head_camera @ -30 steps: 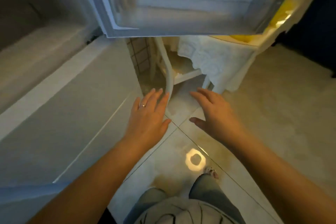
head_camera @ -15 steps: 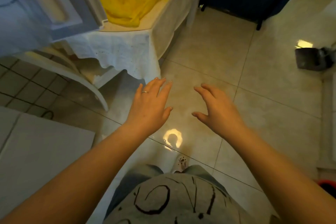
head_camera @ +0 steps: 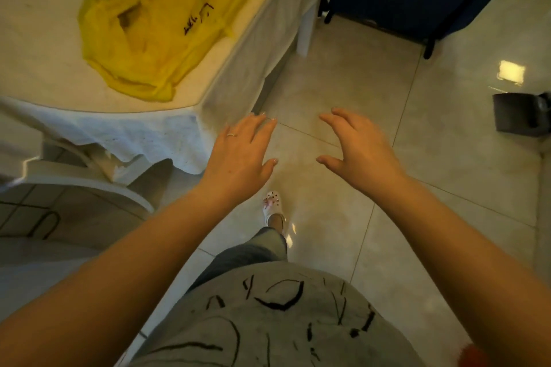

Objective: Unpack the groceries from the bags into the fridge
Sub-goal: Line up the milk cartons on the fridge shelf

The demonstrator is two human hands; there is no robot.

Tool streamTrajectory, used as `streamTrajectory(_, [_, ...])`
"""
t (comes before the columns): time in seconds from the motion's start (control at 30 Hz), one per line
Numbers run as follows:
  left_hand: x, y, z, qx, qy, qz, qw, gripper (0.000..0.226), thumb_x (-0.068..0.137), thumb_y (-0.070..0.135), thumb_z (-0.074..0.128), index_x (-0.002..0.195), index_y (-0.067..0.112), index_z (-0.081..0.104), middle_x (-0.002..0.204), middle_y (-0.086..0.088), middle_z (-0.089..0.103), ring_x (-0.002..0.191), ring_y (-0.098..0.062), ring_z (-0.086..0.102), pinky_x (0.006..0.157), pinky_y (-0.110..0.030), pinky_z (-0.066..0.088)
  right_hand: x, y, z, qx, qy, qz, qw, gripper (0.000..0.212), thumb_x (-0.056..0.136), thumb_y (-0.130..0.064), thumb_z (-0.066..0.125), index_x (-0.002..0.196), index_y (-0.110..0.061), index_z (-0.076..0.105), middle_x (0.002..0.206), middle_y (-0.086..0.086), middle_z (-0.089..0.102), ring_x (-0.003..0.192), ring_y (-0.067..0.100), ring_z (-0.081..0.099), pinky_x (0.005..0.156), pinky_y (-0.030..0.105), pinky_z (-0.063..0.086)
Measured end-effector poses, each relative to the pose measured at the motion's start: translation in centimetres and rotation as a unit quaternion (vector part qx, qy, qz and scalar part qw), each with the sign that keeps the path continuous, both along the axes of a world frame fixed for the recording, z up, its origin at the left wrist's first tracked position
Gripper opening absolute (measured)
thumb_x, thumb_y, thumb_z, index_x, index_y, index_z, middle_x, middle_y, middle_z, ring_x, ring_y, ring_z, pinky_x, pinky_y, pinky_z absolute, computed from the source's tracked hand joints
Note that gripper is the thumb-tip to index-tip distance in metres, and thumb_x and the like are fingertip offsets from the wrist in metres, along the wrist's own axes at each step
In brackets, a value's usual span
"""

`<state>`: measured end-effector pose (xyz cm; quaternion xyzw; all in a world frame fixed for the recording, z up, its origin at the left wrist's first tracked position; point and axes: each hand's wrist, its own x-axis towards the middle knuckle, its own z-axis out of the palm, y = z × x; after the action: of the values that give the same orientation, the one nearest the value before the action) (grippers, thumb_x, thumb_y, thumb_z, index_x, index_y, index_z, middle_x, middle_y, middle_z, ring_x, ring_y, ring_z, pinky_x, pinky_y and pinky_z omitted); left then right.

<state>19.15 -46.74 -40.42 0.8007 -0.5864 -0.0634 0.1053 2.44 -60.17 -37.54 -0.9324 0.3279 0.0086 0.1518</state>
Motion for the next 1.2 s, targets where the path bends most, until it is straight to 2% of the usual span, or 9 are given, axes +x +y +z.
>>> streamTrajectory(0.17, [5.2,-10.8,0.6,-0.014,0.021,0.010,1.000,0.070,0.088,0.037,0.061,0.145,0.013,0.029,0.147,-0.011,0.036,0.134,-0.029,0.034,0.108,-0.049,0.033,5.1,-9.2,0.7,0.004,0.018,0.003,1.000,0.076,0.081,-0.042,0.067,0.144,-0.024,0.028,0.150,0.004,0.031,0.136,0.023,0.029,0.111,0.038,0.026])
streamTrajectory(0.37, [10.6,-21.4,2.2,-0.045,0.017,0.013,0.999,0.073,0.082,0.030,0.068,0.142,0.003,0.034,0.141,-0.016,0.044,0.129,-0.032,0.041,0.108,-0.045,0.034,9.5,-19.9,1.8,0.003,0.001,0.004,1.000,0.073,0.081,-0.041,0.067,0.143,-0.023,0.033,0.149,0.006,0.032,0.136,0.023,0.030,0.112,0.037,0.025])
streamTrajectory(0.47, [12.7,-26.4,2.2,-0.044,0.023,0.032,0.998,0.073,0.083,0.031,0.067,0.142,0.005,0.033,0.142,-0.016,0.042,0.131,-0.033,0.038,0.108,-0.050,0.033,12.2,-25.6,1.8,0.016,-0.017,0.017,1.000,0.072,0.082,-0.040,0.066,0.143,-0.022,0.033,0.150,0.006,0.032,0.137,0.023,0.028,0.112,0.037,0.023])
streamTrajectory(0.57, [14.5,-31.5,2.0,-0.049,0.023,0.077,0.996,0.075,0.080,0.027,0.071,0.141,0.003,0.035,0.140,-0.019,0.044,0.129,-0.037,0.040,0.105,-0.055,0.034,15.2,-31.7,1.5,0.021,-0.029,0.059,0.998,0.071,0.082,-0.038,0.068,0.142,-0.021,0.035,0.148,0.007,0.033,0.135,0.025,0.030,0.110,0.037,0.024])
streamTrajectory(0.7, [16.6,-38.6,1.2,-0.039,0.023,0.152,0.987,0.075,0.083,0.031,0.066,0.144,0.005,0.030,0.144,-0.018,0.039,0.132,-0.036,0.036,0.109,-0.050,0.030,19.5,-41.2,1.3,0.026,-0.046,0.128,0.990,0.071,0.079,-0.033,0.072,0.140,-0.017,0.039,0.144,0.011,0.038,0.131,0.029,0.036,0.107,0.040,0.030])
streamTrajectory(0.87, [17.7,-46.1,1.2,-0.018,0.041,0.231,0.972,0.078,0.086,0.034,0.063,0.147,0.008,0.022,0.149,-0.016,0.032,0.137,-0.033,0.028,0.113,-0.048,0.025,24.3,-51.5,1.7,0.051,-0.031,0.199,0.978,0.069,0.081,-0.031,0.070,0.141,-0.017,0.037,0.147,0.009,0.033,0.135,0.025,0.030,0.109,0.037,0.026])
streamTrajectory(0.97, [19.0,-49.2,1.4,-0.012,0.039,0.286,0.957,0.081,0.086,0.037,0.062,0.149,0.014,0.016,0.152,-0.012,0.027,0.140,-0.028,0.023,0.113,-0.048,0.024,27.3,-55.5,1.4,0.057,-0.029,0.243,0.968,0.068,0.079,-0.028,0.073,0.137,-0.012,0.042,0.144,0.013,0.038,0.132,0.030,0.035,0.109,0.043,0.030])
streamTrajectory(1.07, [21.5,-51.4,1.6,-0.015,0.033,0.327,0.944,0.080,0.085,0.035,0.064,0.148,0.012,0.021,0.150,-0.013,0.031,0.138,-0.030,0.027,0.111,-0.050,0.027,30.9,-58.3,1.0,0.058,-0.034,0.286,0.956,0.069,0.077,-0.027,0.075,0.137,-0.013,0.043,0.144,0.014,0.040,0.131,0.032,0.037,0.108,0.048,0.032])
streamTrajectory(1.2, [26.1,-53.8,1.5,-0.030,0.020,0.364,0.931,0.076,0.084,0.033,0.065,0.145,0.008,0.028,0.146,-0.016,0.036,0.135,-0.034,0.032,0.111,-0.052,0.027,36.8,-61.6,0.9,0.042,-0.037,0.329,0.943,0.071,0.078,-0.029,0.074,0.140,-0.019,0.040,0.146,0.008,0.036,0.133,0.027,0.034,0.110,0.042,0.030])
